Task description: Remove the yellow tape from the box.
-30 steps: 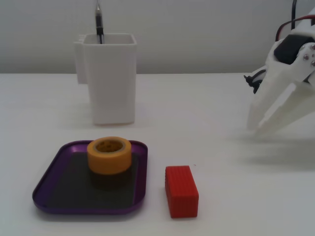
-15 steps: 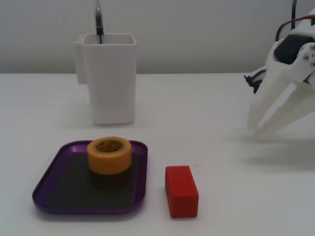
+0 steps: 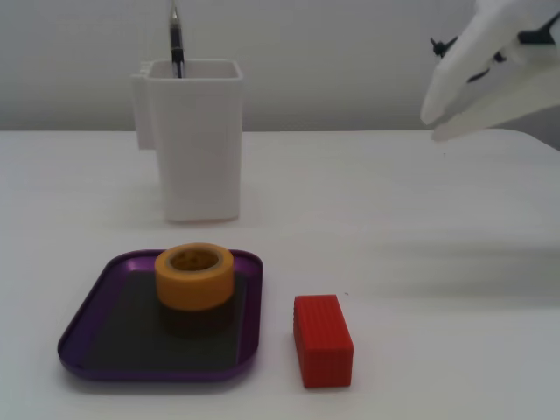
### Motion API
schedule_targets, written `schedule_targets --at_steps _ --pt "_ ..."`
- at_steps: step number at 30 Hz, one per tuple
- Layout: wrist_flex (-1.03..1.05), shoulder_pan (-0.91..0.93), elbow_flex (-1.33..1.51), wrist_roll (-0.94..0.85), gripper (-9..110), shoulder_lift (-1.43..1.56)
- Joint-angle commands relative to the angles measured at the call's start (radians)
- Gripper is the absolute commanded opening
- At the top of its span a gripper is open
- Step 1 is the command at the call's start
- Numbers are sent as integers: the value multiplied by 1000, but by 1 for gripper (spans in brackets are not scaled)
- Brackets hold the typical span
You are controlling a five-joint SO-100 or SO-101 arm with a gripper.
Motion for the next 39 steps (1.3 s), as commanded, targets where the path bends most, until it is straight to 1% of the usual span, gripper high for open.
schedule_targets --at_steps 1,3,7,10,14,18,24,32,39 --pt "-11 -12 -299 6 0 -382" --pt "28 -17 -449 6 3 -569" --pt "101 -23 -733 6 15 -897" --pt "110 -17 -910 6 21 -1101" --pt "110 -12 -1095 6 21 -1310" --pt "107 -11 -1215 6 21 -1462" --pt "103 28 -1293 5 21 -1586" --pt "100 74 -1293 0 21 -1617" --pt "98 61 -1293 -5 14 -1617"
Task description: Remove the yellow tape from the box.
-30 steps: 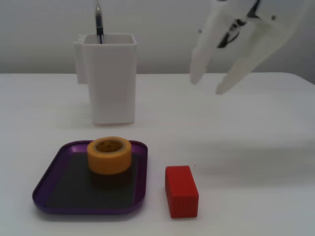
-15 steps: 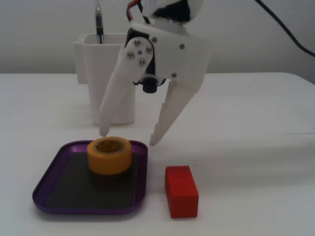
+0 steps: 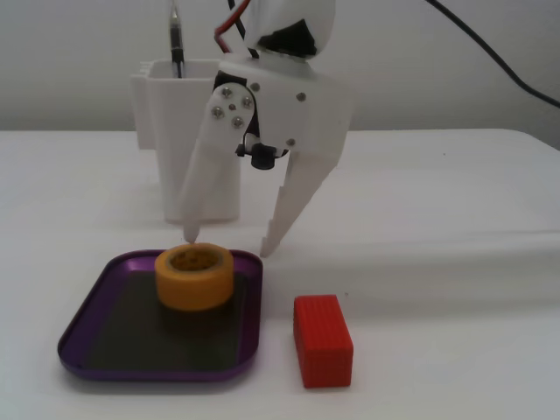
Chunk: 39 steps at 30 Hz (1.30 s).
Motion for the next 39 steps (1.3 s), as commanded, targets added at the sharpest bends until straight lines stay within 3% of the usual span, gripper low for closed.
schedule_targets --at_steps 1,39 --pt "-6 -9 -44 -3 13 18" --pt "-87 -9 -40 5 13 -71"
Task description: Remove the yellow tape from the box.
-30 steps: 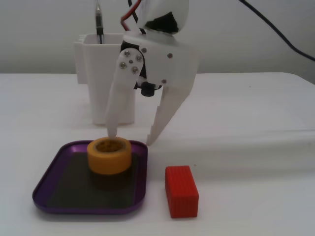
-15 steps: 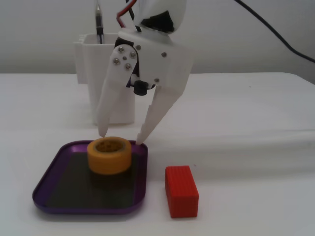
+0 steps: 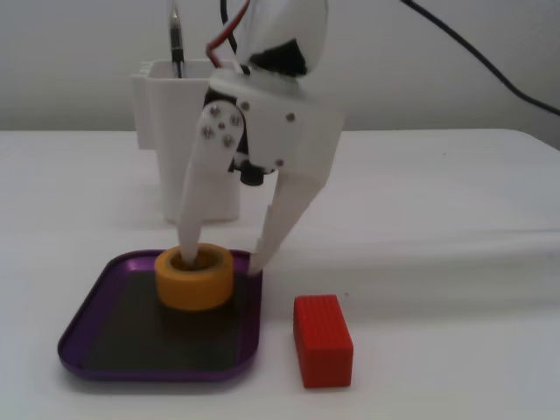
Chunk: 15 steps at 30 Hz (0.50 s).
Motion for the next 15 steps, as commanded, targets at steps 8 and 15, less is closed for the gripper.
schedule_targets --at_steps 8,15 --pt "-12 -2 -43 8 13 -43" --pt "-28 -3 -44 8 -1 -37"
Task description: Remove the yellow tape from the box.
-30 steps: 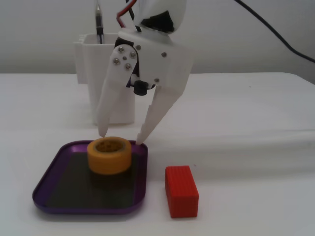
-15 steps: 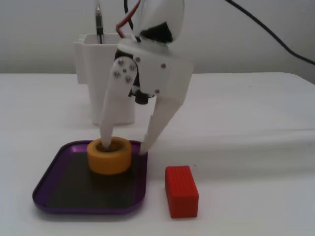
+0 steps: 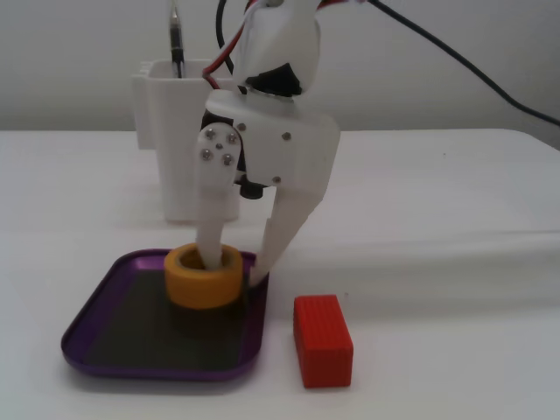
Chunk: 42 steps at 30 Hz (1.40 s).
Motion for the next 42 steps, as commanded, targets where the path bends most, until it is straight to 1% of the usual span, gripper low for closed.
schedule_targets --at_steps 1,5,7,12,16,21,24,28,31,34,39,42 --pt "-20 -9 -25 6 0 12" --pt "6 -11 -124 8 0 14" --pt "58 -11 -195 8 0 14" --pt "255 -26 -437 8 0 14" --pt "469 -41 -614 9 0 14" --pt "686 -28 -686 8 -1 17" --pt "709 -26 -666 2 -1 94" --pt "706 -43 -500 0 -1 268" --pt "620 -43 -302 -2 -1 425" --pt "469 -31 -17 -6 -1 581" --pt "114 -26 538 -8 -1 808" --pt "-63 -25 790 -8 -1 897"
